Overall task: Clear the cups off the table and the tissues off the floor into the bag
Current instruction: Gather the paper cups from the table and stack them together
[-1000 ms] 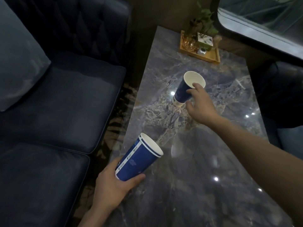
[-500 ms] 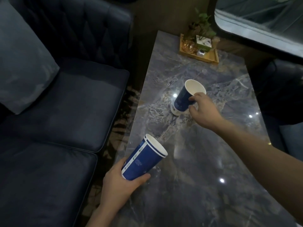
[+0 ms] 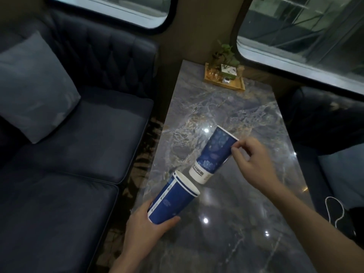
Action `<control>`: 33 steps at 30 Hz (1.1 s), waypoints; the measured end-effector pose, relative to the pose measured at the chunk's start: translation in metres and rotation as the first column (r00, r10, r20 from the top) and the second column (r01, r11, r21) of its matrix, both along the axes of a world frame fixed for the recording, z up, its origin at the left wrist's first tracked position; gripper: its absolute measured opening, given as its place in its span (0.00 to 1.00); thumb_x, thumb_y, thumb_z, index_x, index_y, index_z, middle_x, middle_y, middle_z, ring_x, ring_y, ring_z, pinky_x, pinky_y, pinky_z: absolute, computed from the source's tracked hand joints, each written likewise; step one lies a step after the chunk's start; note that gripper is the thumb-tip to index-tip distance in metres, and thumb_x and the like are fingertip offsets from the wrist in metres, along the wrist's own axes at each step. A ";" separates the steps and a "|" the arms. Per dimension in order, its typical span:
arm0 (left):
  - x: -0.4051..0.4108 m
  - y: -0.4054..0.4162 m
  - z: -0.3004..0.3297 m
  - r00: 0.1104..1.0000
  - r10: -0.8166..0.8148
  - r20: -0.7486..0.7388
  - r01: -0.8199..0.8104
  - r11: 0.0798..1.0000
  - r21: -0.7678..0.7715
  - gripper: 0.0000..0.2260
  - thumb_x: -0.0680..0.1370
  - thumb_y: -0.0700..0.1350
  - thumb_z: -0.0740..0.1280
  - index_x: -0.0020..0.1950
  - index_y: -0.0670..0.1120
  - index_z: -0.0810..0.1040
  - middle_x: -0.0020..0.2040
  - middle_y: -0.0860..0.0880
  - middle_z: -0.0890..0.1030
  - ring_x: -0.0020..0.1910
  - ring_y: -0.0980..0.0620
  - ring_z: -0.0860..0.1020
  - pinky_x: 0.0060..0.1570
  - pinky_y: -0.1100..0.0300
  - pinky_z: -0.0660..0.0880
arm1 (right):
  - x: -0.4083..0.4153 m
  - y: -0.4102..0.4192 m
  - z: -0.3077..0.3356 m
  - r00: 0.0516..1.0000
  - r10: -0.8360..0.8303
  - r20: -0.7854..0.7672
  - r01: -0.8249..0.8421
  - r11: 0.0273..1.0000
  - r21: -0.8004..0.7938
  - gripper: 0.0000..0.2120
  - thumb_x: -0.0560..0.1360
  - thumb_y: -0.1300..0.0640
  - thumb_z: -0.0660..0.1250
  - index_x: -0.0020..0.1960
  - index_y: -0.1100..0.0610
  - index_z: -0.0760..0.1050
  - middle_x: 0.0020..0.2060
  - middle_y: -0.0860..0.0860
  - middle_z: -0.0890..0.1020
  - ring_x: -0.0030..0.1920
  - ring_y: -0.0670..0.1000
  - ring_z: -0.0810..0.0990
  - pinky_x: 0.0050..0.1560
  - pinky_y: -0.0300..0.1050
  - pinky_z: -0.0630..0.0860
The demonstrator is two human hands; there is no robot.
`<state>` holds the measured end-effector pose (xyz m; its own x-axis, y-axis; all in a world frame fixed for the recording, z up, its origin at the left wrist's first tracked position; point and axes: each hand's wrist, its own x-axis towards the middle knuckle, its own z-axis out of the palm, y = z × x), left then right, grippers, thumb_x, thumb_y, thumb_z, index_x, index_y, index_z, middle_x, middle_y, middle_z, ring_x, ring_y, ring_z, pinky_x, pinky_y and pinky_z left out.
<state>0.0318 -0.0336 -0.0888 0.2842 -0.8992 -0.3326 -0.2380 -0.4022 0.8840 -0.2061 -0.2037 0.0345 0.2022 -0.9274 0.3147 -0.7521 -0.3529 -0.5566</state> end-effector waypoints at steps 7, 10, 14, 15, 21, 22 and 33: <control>-0.016 0.030 0.019 0.999 -0.035 -0.003 0.035 0.999 -0.003 0.27 0.54 0.59 0.83 0.50 0.59 0.80 0.42 0.61 0.86 0.39 0.65 0.83 0.40 0.59 0.81 | -0.018 0.084 0.015 0.963 -0.052 0.264 0.038 0.998 0.057 0.03 0.74 0.58 0.67 0.41 0.53 0.74 0.40 0.50 0.78 0.43 0.51 0.78 0.46 0.50 0.77; -0.023 0.041 0.033 0.996 -0.091 0.007 0.092 0.994 -0.051 0.24 0.55 0.57 0.83 0.48 0.60 0.79 0.42 0.67 0.84 0.39 0.66 0.82 0.36 0.66 0.77 | -0.027 0.115 0.019 0.940 -0.055 0.337 0.032 0.997 0.072 0.05 0.73 0.56 0.67 0.39 0.51 0.72 0.39 0.48 0.78 0.42 0.53 0.78 0.45 0.53 0.77; -0.036 0.057 0.045 0.983 -0.179 0.050 0.182 0.982 -0.058 0.29 0.53 0.63 0.82 0.52 0.62 0.79 0.43 0.65 0.85 0.40 0.64 0.84 0.41 0.60 0.81 | -0.038 0.156 0.016 0.844 -0.113 0.524 0.038 0.988 0.153 0.12 0.72 0.58 0.70 0.36 0.49 0.69 0.41 0.47 0.81 0.48 0.51 0.80 0.50 0.48 0.77; -0.040 0.061 0.048 0.977 -0.201 0.067 0.205 0.977 -0.055 0.30 0.53 0.64 0.81 0.52 0.62 0.79 0.43 0.64 0.85 0.40 0.63 0.84 0.41 0.59 0.81 | -0.042 0.166 0.016 0.812 -0.129 0.569 0.039 0.985 0.168 0.14 0.73 0.62 0.71 0.37 0.49 0.69 0.43 0.49 0.82 0.51 0.52 0.81 0.53 0.48 0.78; -0.067 0.093 0.076 0.956 -0.271 0.114 0.282 0.954 -0.101 0.27 0.54 0.58 0.82 0.51 0.62 0.80 0.41 0.69 0.83 0.38 0.67 0.82 0.34 0.71 0.76 | -0.064 0.228 0.015 0.733 -0.107 0.672 0.025 0.991 0.131 0.10 0.72 0.70 0.68 0.43 0.56 0.73 0.46 0.54 0.83 0.49 0.49 0.82 0.50 0.37 0.78; -0.073 0.099 0.080 0.951 -0.287 0.118 0.299 0.949 -0.099 0.28 0.53 0.58 0.82 0.51 0.62 0.80 0.41 0.69 0.84 0.38 0.67 0.82 0.35 0.71 0.77 | -0.069 0.240 0.013 0.738 -0.100 0.668 0.025 0.992 0.121 0.05 0.72 0.67 0.68 0.43 0.59 0.74 0.45 0.53 0.83 0.47 0.47 0.82 0.49 0.36 0.77; -0.138 0.171 0.109 0.887 -0.432 0.161 0.447 0.892 -0.072 0.31 0.51 0.59 0.83 0.52 0.59 0.79 0.43 0.62 0.85 0.40 0.65 0.83 0.33 0.71 0.74 | -0.116 0.364 -0.016 0.817 -0.152 0.556 0.083 0.985 0.149 0.21 0.77 0.43 0.60 0.58 0.57 0.79 0.55 0.50 0.84 0.57 0.51 0.81 0.56 0.52 0.78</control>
